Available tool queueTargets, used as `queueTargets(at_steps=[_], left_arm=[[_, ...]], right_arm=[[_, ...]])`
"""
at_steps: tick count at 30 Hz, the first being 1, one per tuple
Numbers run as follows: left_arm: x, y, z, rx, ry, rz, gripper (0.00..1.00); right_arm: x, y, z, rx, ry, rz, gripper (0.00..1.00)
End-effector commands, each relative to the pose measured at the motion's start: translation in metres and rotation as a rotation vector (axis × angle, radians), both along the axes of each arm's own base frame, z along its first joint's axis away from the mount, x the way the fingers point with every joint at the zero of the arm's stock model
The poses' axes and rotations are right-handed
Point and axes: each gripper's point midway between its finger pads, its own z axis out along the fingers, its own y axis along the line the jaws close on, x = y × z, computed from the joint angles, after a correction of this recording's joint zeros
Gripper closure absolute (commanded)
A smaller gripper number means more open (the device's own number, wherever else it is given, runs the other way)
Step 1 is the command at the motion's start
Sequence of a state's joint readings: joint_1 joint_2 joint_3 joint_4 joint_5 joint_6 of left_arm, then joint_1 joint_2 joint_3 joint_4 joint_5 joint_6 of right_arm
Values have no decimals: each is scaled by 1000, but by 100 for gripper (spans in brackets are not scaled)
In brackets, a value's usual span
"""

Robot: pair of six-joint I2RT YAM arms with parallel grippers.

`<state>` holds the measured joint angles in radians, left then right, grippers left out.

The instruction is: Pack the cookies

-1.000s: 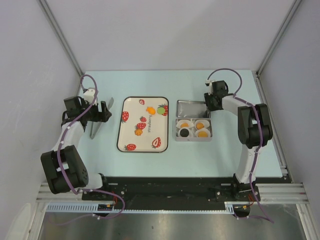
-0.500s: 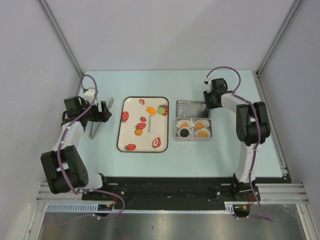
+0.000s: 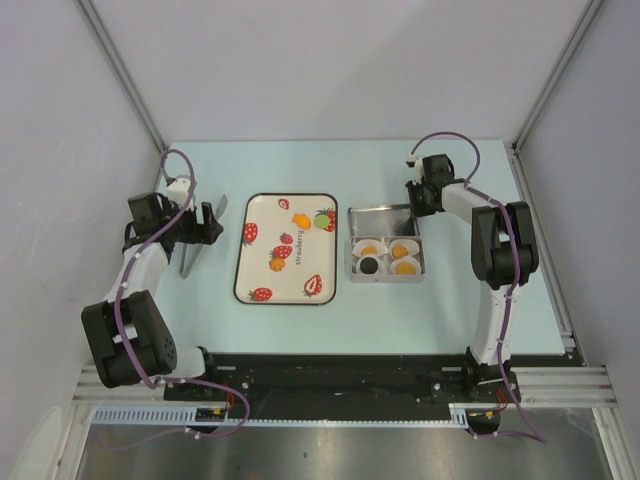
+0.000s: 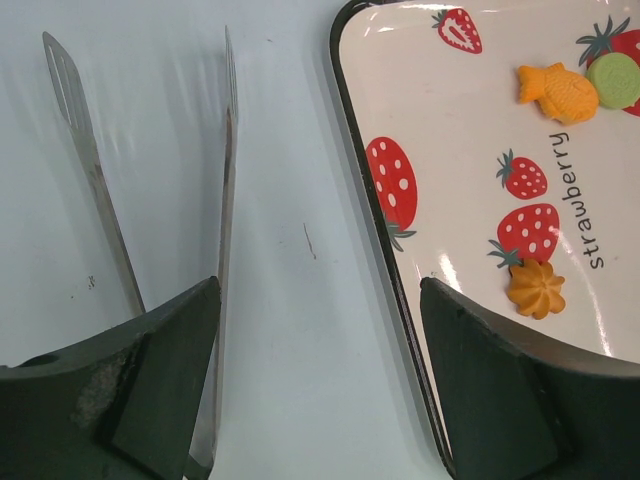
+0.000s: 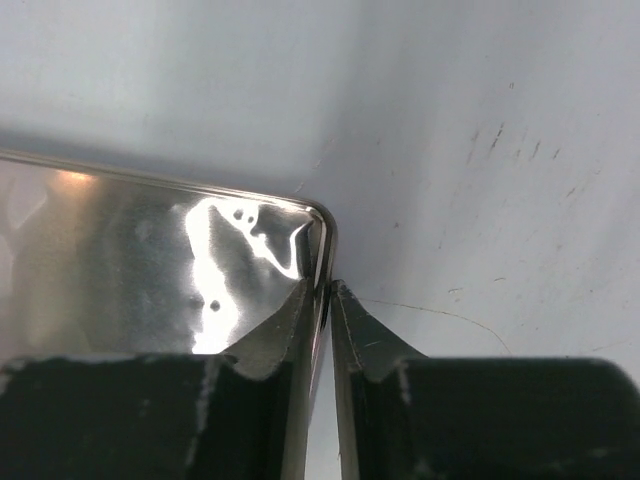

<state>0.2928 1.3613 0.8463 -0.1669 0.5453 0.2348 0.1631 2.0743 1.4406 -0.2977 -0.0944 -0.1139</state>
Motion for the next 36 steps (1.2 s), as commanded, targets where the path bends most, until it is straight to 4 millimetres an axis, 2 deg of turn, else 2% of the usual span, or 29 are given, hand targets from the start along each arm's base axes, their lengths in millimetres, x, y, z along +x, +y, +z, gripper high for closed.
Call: queueTargets(at_steps=[1, 3, 8, 19, 21, 23, 24, 26, 27, 29, 30, 32, 33, 34, 36], left_arm=[[1, -8, 16, 0, -54, -33, 15], [0, -14, 18, -5, -56, -53, 15], [-3, -33, 28, -4, -85, -123, 15], [4, -101, 59, -13, -152, -322, 17], [5, -117, 64, -22, -162, -358, 17], [5, -141, 64, -34, -162, -414, 18], [7, -149, 71, -47, -173, -426, 17], [6, -172, 69, -76, -150, -483, 18], [8, -181, 77, -93, -153, -497, 18], [8, -201, 75, -121, -128, -539, 18], [12, -208, 83, -141, -134, -540, 18], [16, -221, 81, -170, -111, -556, 18], [20, -227, 90, -197, -114, -552, 18], [23, -231, 92, -212, -107, -553, 18], [29, -246, 93, -260, -63, -560, 18]], right_arm=[[-14, -3, -24, -28, 101, 8, 87], [-14, -4, -24, -32, 107, 1, 92], [-9, -7, -10, -36, 79, -27, 99], [25, -22, 45, 85, 10, -165, 100], [29, -23, 56, 110, -2, -184, 100], [31, -26, 65, 131, -7, -196, 100], [33, -26, 74, 143, -24, -200, 100], [34, -25, 85, 170, -32, -201, 100], [36, -25, 96, 180, -54, -199, 100], [35, -23, 107, 202, -63, -199, 100], [36, -23, 121, 211, -89, -197, 100], [35, -21, 132, 227, -104, -190, 100], [34, -21, 138, 233, -113, -188, 100], [33, -19, 149, 245, -130, -182, 100], [31, -17, 158, 258, -142, -174, 100]])
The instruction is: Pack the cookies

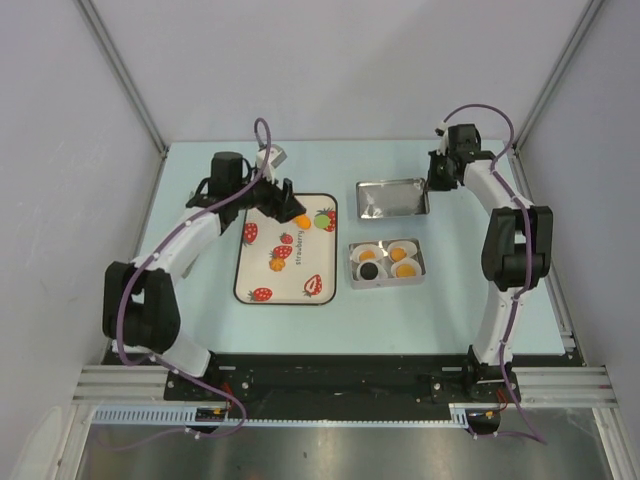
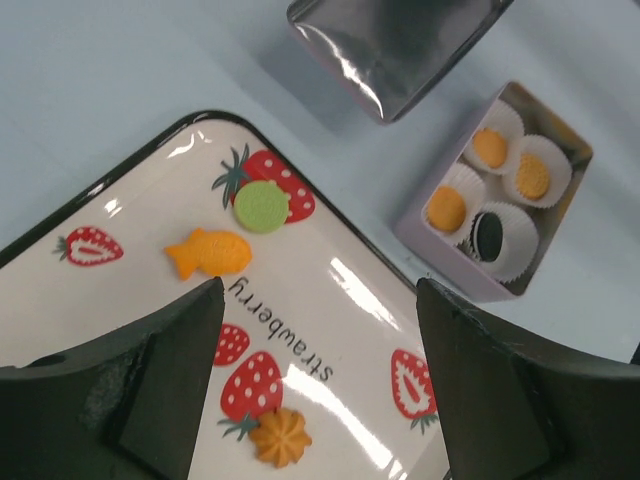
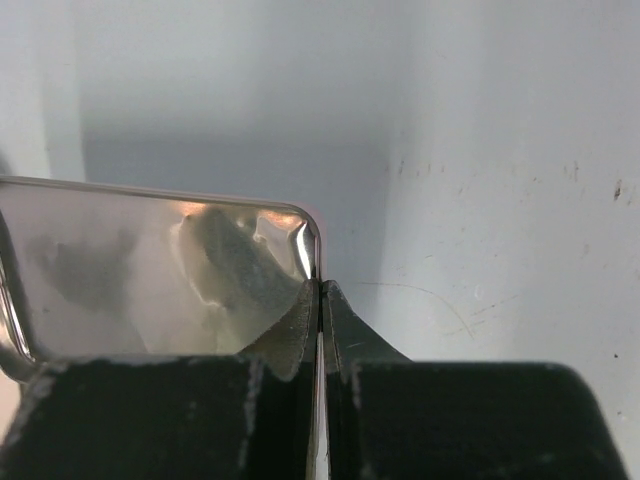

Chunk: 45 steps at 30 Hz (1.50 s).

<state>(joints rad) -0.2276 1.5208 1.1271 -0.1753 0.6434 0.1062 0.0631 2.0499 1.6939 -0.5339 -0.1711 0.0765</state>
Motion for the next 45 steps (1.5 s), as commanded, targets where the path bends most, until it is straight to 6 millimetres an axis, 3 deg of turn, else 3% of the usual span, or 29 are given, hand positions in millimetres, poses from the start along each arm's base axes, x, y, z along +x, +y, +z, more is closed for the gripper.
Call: queueTargets(at_steps=[1, 13, 28, 33, 35, 36, 39, 44, 45], left_arm=[[16, -37, 33, -125, 32, -37, 18], [31, -97, 25, -208, 199, -61, 16], [28, -136, 27, -275, 255, -119, 16], [26, -147, 22, -270, 266, -122, 21], [24, -152, 21, -280, 274, -128, 29], [23, -153, 21, -290, 280, -138, 40], [21, -157, 23, -307, 288, -149, 60], [16, -162, 32, -313, 279, -164, 80], [16, -161, 33, -313, 278, -165, 89]], right_arm=[[5, 12, 90, 81, -174, 24, 100], [-20, 35, 127, 132, -247, 93, 100], [-40, 61, 131, 150, -265, 147, 100], [-45, 65, 135, 169, -274, 157, 100], [-48, 66, 138, 174, -277, 161, 100], [-49, 66, 138, 178, -278, 164, 100], [-53, 68, 137, 186, -273, 170, 100], [-61, 74, 138, 207, -273, 207, 100], [-65, 74, 139, 209, -269, 214, 100]])
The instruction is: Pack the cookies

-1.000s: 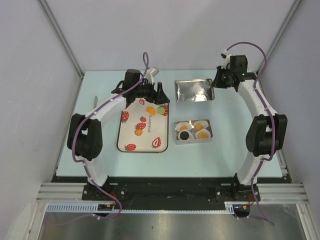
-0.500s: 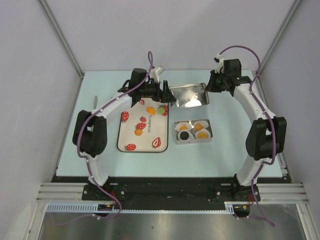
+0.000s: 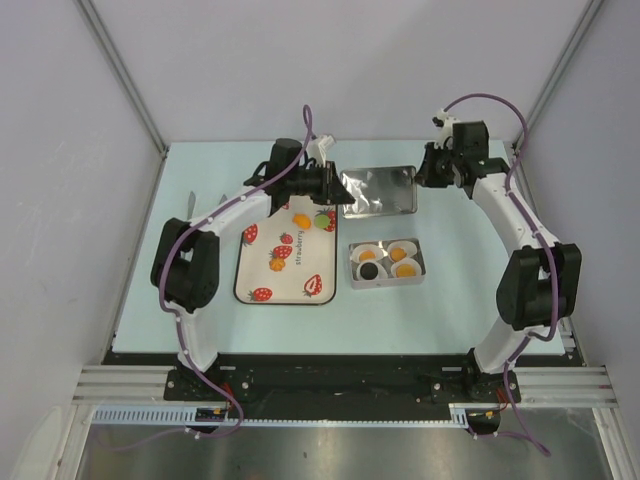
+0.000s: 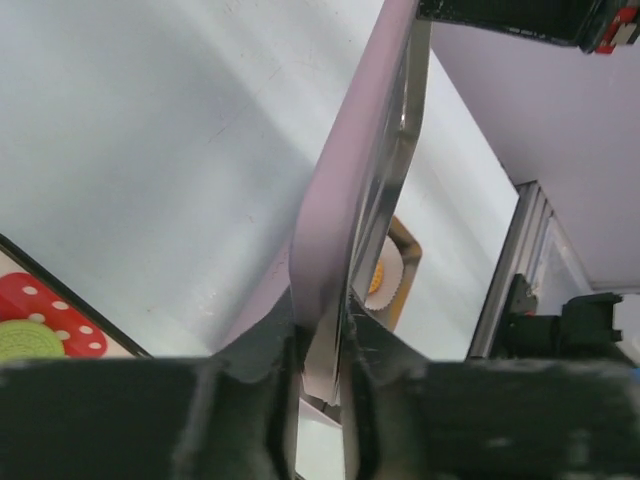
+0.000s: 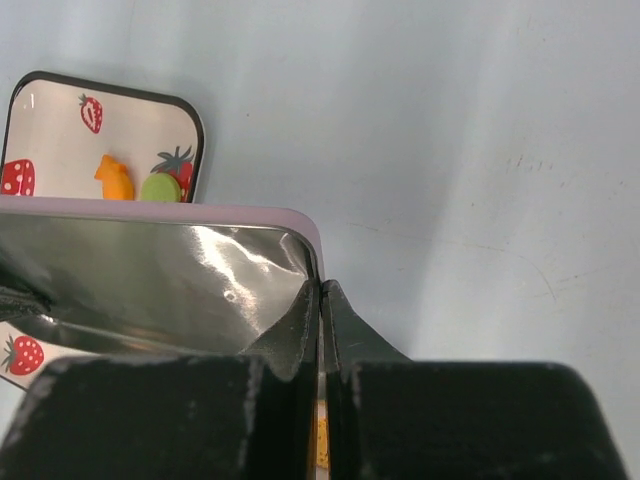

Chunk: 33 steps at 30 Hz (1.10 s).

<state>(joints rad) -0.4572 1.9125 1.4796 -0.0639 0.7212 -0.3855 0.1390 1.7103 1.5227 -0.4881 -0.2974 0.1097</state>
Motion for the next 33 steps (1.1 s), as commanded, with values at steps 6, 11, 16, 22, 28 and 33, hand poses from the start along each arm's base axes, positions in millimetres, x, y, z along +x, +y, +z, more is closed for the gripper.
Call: queueTargets(at_steps=[6, 11, 16, 22, 28, 33], left_arm=[[-4, -11, 39, -28, -117, -62, 100], [-4, -2, 44, 56, -223, -108, 100], [4, 21, 55, 213, -461, -107, 100], [9, 51, 92, 416, -837, -42, 100], [-7, 57, 137, 566, -1097, -36, 100], [-29, 52, 161, 749, -1340, -73, 100]], right_arm=[[-28, 24, 37, 67, -66, 154, 70], [-44, 15, 48, 49, -70, 180, 50], [-57, -6, 62, 79, -73, 174, 37], [-72, -29, 78, 167, -67, 177, 31], [-79, -25, 81, 226, -56, 254, 27], [-84, -24, 85, 235, -59, 283, 26]])
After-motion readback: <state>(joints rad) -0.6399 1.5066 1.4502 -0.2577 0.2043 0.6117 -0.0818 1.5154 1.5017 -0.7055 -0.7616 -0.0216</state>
